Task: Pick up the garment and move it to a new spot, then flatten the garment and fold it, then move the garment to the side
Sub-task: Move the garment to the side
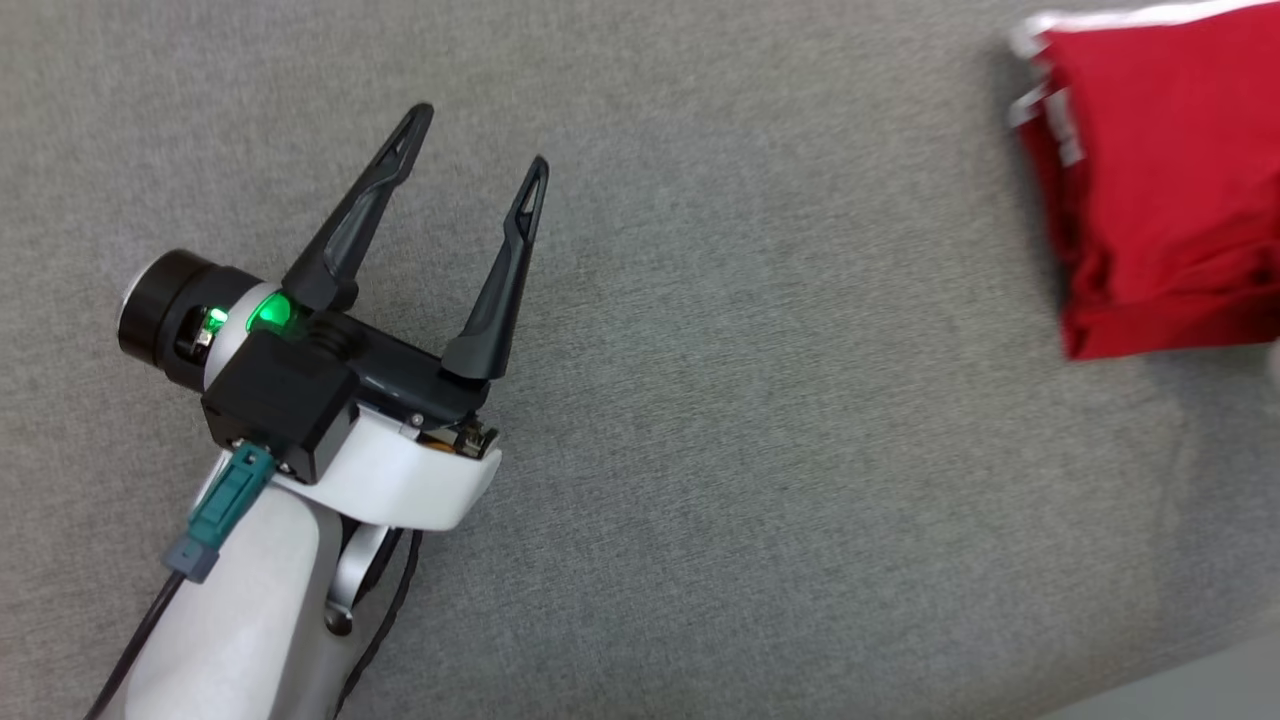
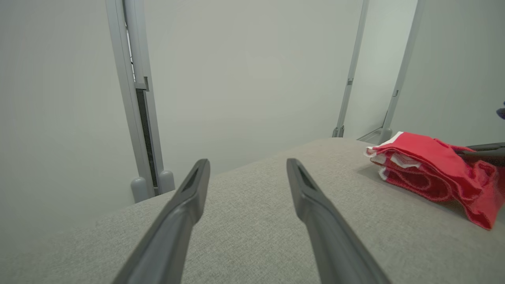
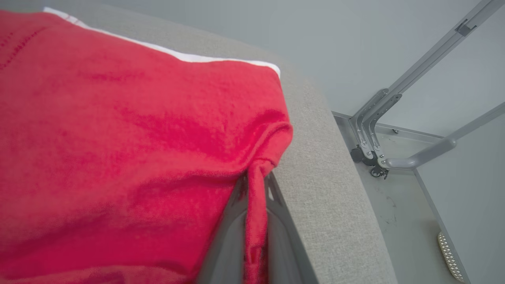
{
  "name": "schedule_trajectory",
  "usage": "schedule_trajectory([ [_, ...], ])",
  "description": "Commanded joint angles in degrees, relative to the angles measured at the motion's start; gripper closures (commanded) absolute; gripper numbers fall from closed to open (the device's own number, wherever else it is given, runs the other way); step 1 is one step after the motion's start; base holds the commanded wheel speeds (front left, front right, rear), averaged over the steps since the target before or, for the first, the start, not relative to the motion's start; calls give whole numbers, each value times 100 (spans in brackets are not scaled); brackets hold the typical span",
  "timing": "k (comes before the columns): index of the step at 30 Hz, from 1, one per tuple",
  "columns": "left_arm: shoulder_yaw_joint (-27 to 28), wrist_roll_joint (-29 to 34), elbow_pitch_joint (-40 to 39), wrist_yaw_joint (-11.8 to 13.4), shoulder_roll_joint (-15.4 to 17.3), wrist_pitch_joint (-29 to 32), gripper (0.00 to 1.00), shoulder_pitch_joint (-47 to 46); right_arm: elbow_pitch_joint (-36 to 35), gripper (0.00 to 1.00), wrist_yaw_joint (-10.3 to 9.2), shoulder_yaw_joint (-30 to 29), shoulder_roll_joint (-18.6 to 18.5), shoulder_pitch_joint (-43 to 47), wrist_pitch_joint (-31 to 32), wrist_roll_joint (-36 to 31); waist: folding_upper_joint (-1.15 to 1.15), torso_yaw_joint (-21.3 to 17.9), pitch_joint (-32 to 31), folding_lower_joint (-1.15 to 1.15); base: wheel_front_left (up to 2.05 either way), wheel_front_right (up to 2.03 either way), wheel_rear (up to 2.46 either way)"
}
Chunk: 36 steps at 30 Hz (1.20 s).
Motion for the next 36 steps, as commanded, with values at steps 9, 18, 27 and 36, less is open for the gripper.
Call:
schedule_trajectory([
  [9,-102,65,-73,-100,58,-76,0,-579,810,60,-14,-1091,-549,-632,-100,-118,0,345,745,0,0,0,0],
  [18,-88,-17,117,-42,75,-165,0,-433,1461,0,-14,-1814,-60,-687,-392,-426,0,317,592,0,0,0,0],
  [27,91,-293,303,117,132,-179,0,58,738,0,-13,-2330,802,270,-969,-325,0,104,-45,0,0,0,0],
  [36,272,-548,367,350,58,-249,0,559,-1355,0,-13,-2683,1920,1568,-973,-654,0,217,-588,0,0,0,0],
])
